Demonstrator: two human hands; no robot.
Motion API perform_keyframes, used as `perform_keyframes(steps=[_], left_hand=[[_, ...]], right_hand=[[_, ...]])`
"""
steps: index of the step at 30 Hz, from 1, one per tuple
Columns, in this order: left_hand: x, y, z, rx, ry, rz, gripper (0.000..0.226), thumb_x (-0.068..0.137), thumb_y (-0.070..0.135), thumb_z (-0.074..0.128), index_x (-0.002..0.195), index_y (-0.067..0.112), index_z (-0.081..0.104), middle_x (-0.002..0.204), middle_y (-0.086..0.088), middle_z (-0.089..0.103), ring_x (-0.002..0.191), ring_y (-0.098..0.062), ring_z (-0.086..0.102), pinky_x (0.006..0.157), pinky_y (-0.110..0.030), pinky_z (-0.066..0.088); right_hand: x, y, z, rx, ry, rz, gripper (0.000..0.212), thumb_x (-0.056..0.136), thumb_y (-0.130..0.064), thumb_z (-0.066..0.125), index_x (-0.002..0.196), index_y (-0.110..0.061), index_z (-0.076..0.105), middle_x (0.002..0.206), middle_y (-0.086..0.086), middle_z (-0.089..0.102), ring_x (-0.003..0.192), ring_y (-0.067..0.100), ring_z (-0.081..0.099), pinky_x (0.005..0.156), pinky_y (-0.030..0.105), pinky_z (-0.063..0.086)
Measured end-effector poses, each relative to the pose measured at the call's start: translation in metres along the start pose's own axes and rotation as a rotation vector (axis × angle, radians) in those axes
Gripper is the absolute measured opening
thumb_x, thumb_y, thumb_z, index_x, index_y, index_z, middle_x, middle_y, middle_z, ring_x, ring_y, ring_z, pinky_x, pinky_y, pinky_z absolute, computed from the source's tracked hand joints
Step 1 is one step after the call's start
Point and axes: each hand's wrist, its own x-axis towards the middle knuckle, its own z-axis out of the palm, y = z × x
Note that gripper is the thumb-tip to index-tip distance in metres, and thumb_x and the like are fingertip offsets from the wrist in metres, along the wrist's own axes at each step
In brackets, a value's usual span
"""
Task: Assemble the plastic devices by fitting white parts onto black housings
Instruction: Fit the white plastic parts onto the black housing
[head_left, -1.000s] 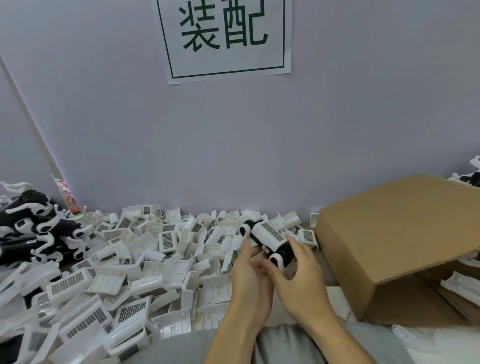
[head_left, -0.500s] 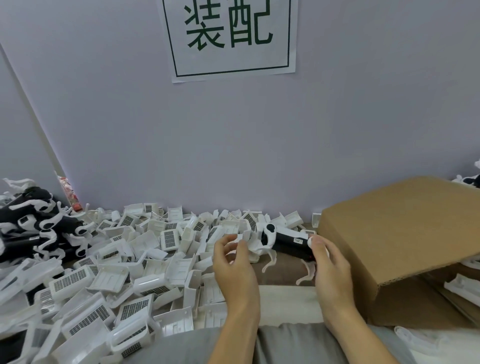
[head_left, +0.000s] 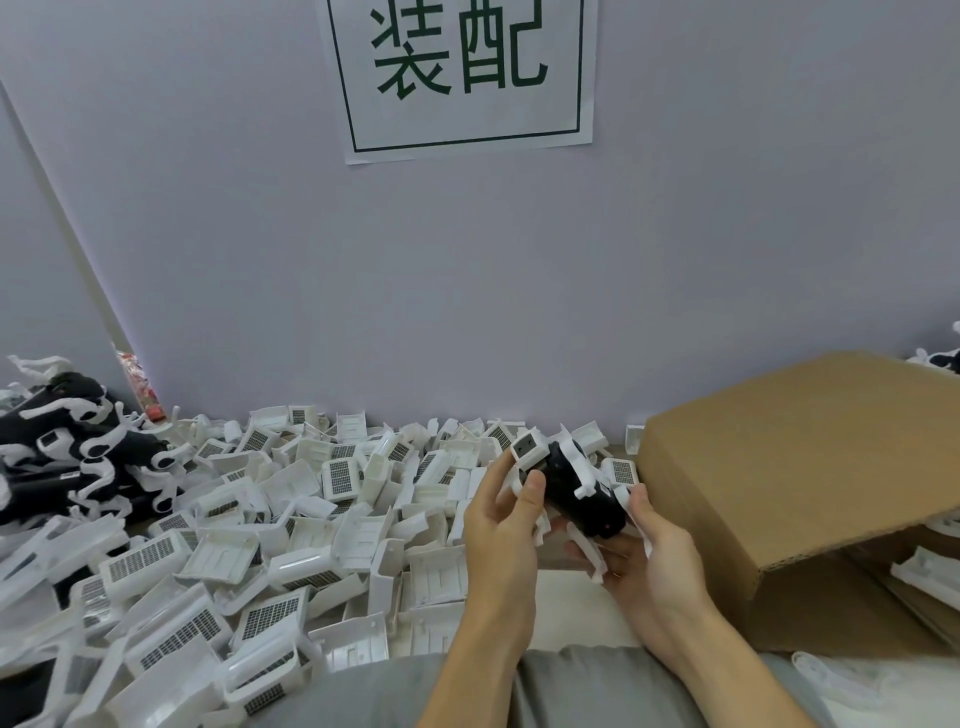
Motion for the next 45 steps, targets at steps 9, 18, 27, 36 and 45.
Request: perform_keyframes(steps=[9, 18, 27, 36, 45], left_hand=[[0.001, -0.001, 0.001, -0.077, -0.008, -0.087, 0.032, 0.096, 0.009, 0.06, 0.121, 0.029, 0.063, 0.103, -0.001, 0.076, 0.108, -0.026, 0.07, 0.105, -0.054, 0.047], [-0.003, 0.003, 0.004, -0.14, -0.003, -0.166, 0.039, 0.095, 0.045, 0.057, 0.106, 0.013, 0.075, 0.108, -0.013, 0.075, 0.103, -0.032, 0.071, 0.098, -0.052, 0.052], [-0.003, 0.005, 0.003, -0.139, 0.012, -0.132, 0.016, 0.09, 0.031, 0.064, 0.094, 0.015, 0.065, 0.091, -0.013, 0.064, 0.066, -0.02, 0.062, 0.048, -0.027, 0.05], [-0.008, 0.007, 0.002, -0.176, -0.152, -0.032, 0.034, 0.096, 0.014, 0.053, 0.123, 0.028, 0.067, 0.12, -0.014, 0.07, 0.094, -0.029, 0.067, 0.074, -0.037, 0.056], [0.006, -0.002, -0.001, -0.063, 0.207, -0.107, 0.031, 0.103, 0.033, 0.048, 0.089, 0.015, 0.07, 0.089, -0.007, 0.071, 0.081, -0.02, 0.064, 0.078, -0.04, 0.05]], right_hand=[[-0.001, -0.004, -0.001, 0.067, 0.041, -0.021, 0.04, 0.1, -0.035, 0.049, 0.109, -0.004, 0.073, 0.093, 0.022, 0.074, 0.076, 0.032, 0.068, 0.068, 0.039, 0.052], [0.0, -0.005, -0.003, 0.155, 0.03, -0.155, 0.041, 0.084, -0.024, 0.063, 0.122, -0.008, 0.068, 0.115, 0.013, 0.073, 0.099, 0.025, 0.071, 0.077, 0.035, 0.056], [-0.001, -0.006, -0.001, 0.123, 0.001, -0.152, 0.039, 0.082, -0.028, 0.063, 0.112, -0.004, 0.07, 0.111, 0.024, 0.072, 0.097, 0.036, 0.07, 0.084, 0.05, 0.055], [-0.001, 0.003, -0.001, -0.161, -0.071, 0.151, 0.051, 0.104, -0.042, 0.034, 0.103, -0.003, 0.066, 0.085, 0.028, 0.073, 0.065, 0.038, 0.073, 0.05, 0.029, 0.046], [-0.012, -0.002, 0.007, -0.414, -0.243, 0.211, 0.037, 0.098, -0.036, 0.055, 0.098, -0.008, 0.079, 0.099, 0.02, 0.075, 0.087, 0.034, 0.073, 0.058, 0.032, 0.051]])
